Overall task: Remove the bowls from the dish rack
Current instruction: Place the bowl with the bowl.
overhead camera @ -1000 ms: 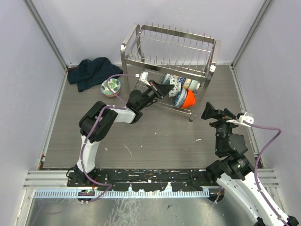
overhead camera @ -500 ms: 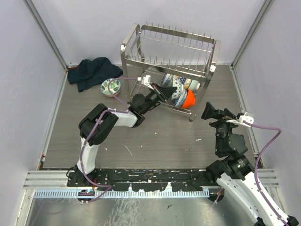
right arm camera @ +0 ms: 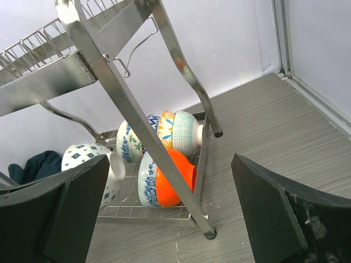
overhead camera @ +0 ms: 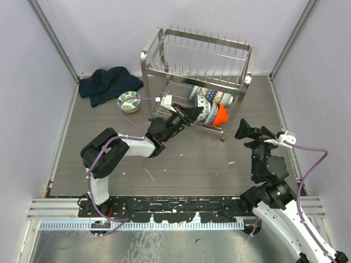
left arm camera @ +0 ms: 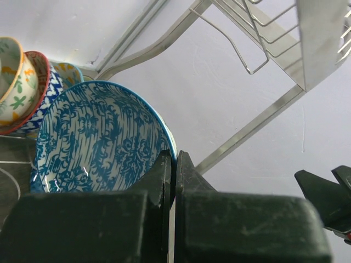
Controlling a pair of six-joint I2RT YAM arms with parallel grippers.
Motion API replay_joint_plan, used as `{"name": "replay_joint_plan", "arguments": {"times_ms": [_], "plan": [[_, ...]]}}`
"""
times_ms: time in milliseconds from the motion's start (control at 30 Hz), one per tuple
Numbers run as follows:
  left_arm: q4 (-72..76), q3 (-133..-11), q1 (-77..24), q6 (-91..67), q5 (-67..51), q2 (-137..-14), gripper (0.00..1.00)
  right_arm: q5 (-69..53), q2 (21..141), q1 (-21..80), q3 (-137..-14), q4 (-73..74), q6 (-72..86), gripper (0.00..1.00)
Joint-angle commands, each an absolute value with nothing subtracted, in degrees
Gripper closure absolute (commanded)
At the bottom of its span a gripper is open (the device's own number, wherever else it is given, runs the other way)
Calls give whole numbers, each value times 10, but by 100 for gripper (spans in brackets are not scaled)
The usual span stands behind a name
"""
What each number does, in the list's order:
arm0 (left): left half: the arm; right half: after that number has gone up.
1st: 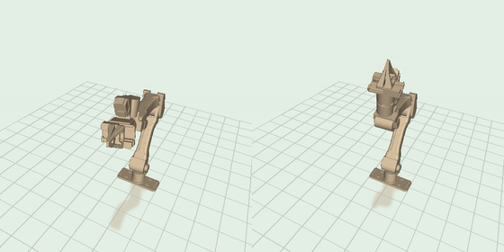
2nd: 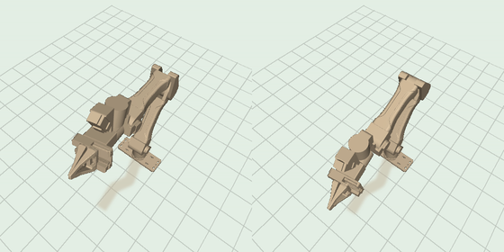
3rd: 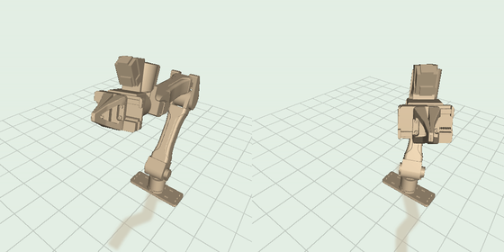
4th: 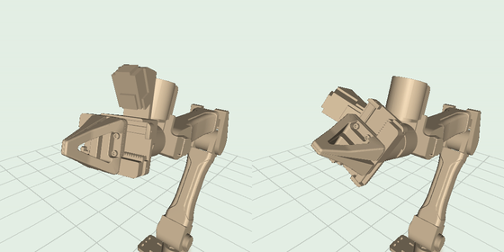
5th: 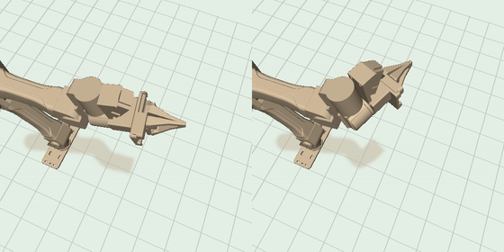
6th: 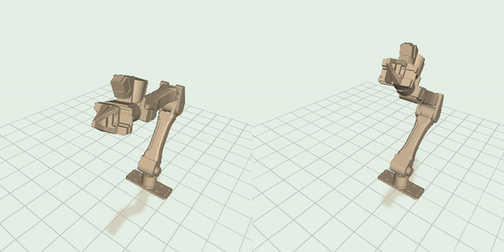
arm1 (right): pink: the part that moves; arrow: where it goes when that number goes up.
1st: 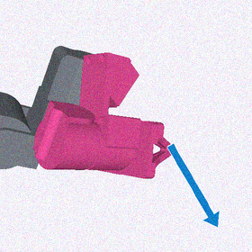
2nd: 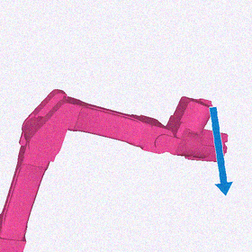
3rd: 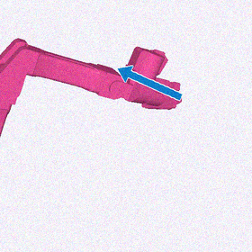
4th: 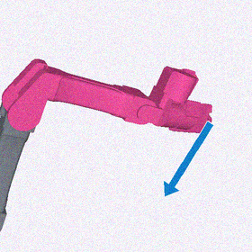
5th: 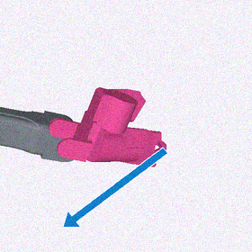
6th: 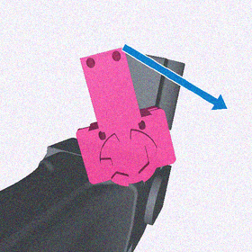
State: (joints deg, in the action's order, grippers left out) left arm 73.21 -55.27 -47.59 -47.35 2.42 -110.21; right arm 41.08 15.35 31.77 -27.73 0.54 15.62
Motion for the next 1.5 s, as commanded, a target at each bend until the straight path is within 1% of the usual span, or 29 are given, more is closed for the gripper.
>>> {"name": "replay_joint_plan", "arguments": {"times_ms": [0, 133, 167, 200, 233, 333, 433, 567, 800, 900, 967, 1067, 1267, 1367, 1467], "plan": [[773, -511, -499, -424, 91, -1021, 100, 416, 149, 320, -286, -13, 158, 0], [743, -455, -519, -402, 146, -952, 100, 415, 151, 320, -286, -14, 159, 0], [708, -442, -525, -393, 166, -917, 100, 414, 152, 319, -286, -15, 158, 0], [662, -434, -531, -381, 187, -899, 100, 414, 152, 319, -286, -15, 159, 0], [603, -430, -537, -371, 213, -855, 100, 413, 152, 320, -285, -16, 159, 0], [400, -443, -554, -336, 287, -762, 100, 410, 153, 320, -286, -16, 160, 0], [264, -447, -561, -311, 340, -682, 100, 410, 152, 320, -287, -15, 160, 0], [118, -452, -565, -280, 412, -612, 100, 407, 152, 320, -286, -14, 163, 0], [16, -449, -555, -188, 528, -531, 100, 400, 162, 320, -286, -18, 166, 0], [-28, -465, -505, -175, 509, -518, 100, 398, 163, 320, -285, -19, 166, 0], [-61, -482, -453, -187, 462, -520, 100, 398, 163, 320, -284, -22, 166, 0], [-67, -492, -375, -210, 383, -540, 100, 398, 164, 320, -284, -22, 166, 0], [-48, -551, -281, -217, 293, -638, 100, 397, 163, 320, -284, -25, 165, 0], [-57, -603, -251, -216, 253, -699, 100, 400, 163, 320, -285, -24, 164, 0], [-60, -650, -230, -208, 237, -757, 100, 400, 158, 320, -287, -20, 164, 0]]}}
